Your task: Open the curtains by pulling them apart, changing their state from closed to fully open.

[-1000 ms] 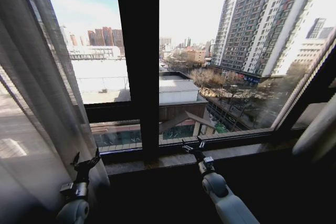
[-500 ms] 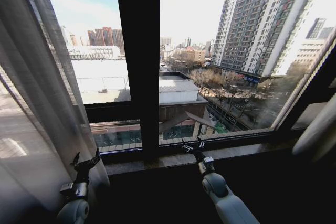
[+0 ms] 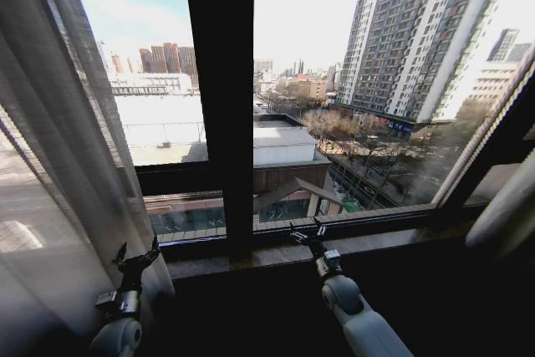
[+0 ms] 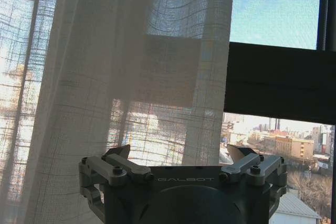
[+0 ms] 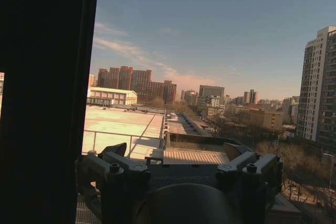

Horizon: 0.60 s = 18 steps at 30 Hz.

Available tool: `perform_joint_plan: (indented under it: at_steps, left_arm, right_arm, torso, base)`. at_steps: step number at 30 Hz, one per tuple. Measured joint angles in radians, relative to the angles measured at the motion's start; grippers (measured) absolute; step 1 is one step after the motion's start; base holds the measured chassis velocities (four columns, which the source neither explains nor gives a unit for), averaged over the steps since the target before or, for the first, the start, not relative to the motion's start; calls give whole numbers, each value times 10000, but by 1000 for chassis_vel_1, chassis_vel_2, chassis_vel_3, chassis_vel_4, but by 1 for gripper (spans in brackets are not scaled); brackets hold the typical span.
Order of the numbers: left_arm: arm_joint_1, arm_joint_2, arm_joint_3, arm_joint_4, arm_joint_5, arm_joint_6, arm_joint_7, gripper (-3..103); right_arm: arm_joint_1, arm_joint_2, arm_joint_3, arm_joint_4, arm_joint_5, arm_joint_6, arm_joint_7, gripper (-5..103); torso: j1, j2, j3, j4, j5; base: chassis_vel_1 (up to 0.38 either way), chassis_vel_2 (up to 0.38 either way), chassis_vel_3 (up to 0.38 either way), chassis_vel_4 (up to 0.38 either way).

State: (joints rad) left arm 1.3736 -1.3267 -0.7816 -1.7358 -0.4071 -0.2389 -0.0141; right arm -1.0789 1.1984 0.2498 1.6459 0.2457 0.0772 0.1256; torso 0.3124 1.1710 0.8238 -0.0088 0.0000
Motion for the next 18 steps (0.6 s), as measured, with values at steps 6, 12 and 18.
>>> perform_joint_plan:
  at_steps: [6, 12, 18]
  left_arm:
    - [-9, -78, 96, -47, 137, 86, -30, 100]
    - [-179, -1180, 1578, -812, 1718, 1400, -373, 100]
    - [-370, -2434, 3233, -1677, 3538, 2920, -795, 100]
  right_arm:
    - [0, 0, 2, 0, 0, 0, 1, 100]
    - [0, 1, 0, 0, 0, 0, 0, 100]
    - [0, 1, 0, 0, 0, 0, 0, 100]
  torso:
    - [0, 0, 0, 2, 3]
    - [0, 0, 0, -3, 3]
    - [0, 0, 0, -1, 4]
  base:
    - [0, 0, 0, 0]
    - [0, 0, 0, 0]
    - [0, 0, 0, 0]
